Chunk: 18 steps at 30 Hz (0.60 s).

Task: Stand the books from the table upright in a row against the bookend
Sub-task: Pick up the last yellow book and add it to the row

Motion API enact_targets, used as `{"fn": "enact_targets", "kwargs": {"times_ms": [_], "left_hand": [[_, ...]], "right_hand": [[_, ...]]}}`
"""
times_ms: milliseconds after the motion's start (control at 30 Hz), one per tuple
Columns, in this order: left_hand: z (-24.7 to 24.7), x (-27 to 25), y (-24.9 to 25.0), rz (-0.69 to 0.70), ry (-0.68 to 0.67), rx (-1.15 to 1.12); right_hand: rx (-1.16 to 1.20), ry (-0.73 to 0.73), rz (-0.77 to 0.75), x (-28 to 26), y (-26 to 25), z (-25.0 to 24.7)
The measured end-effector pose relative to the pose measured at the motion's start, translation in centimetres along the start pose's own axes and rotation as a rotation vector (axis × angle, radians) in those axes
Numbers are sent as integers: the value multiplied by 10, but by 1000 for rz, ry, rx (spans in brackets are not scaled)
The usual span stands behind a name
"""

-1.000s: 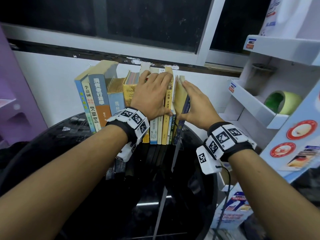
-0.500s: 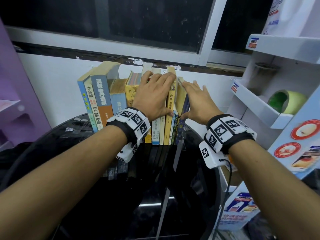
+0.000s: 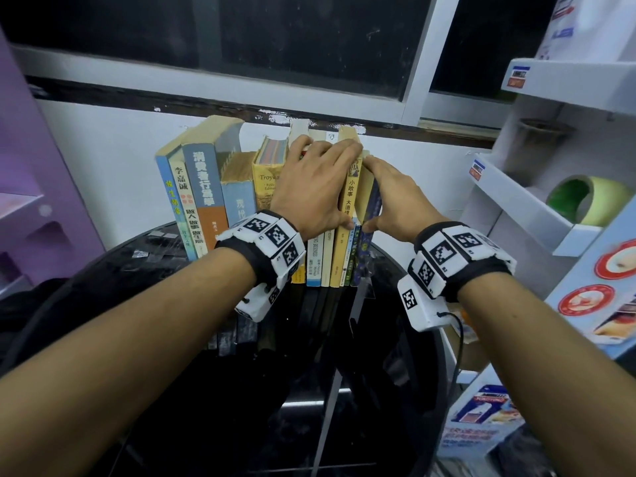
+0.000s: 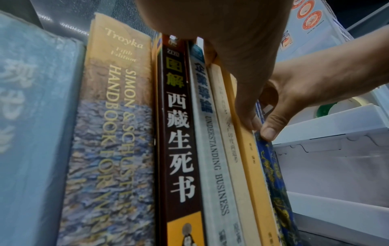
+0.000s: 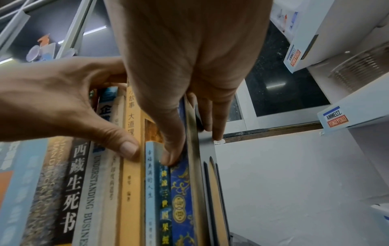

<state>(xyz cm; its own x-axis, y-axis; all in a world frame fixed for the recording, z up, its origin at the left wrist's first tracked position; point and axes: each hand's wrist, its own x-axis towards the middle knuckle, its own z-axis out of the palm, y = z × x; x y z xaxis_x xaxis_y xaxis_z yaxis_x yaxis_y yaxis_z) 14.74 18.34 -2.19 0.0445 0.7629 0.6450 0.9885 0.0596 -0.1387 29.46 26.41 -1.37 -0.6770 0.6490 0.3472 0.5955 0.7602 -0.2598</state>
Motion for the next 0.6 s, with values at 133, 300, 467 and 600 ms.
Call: {"fn": "enact_targets", "kwargs": {"times_ms": [133, 300, 467, 600], "left_hand": [[-3, 0, -1, -7, -14, -3], [-4, -3, -2, 6, -15, -2], [-5, -4, 0, 21, -6, -7], [-6, -3, 3, 27, -2, -9]], "right_hand": [[-3, -10, -18, 5, -6, 6], [-4, -17, -23, 4, -1, 10], [46, 23, -12, -2, 6, 14], [55, 32, -1, 0, 6, 13]]}}
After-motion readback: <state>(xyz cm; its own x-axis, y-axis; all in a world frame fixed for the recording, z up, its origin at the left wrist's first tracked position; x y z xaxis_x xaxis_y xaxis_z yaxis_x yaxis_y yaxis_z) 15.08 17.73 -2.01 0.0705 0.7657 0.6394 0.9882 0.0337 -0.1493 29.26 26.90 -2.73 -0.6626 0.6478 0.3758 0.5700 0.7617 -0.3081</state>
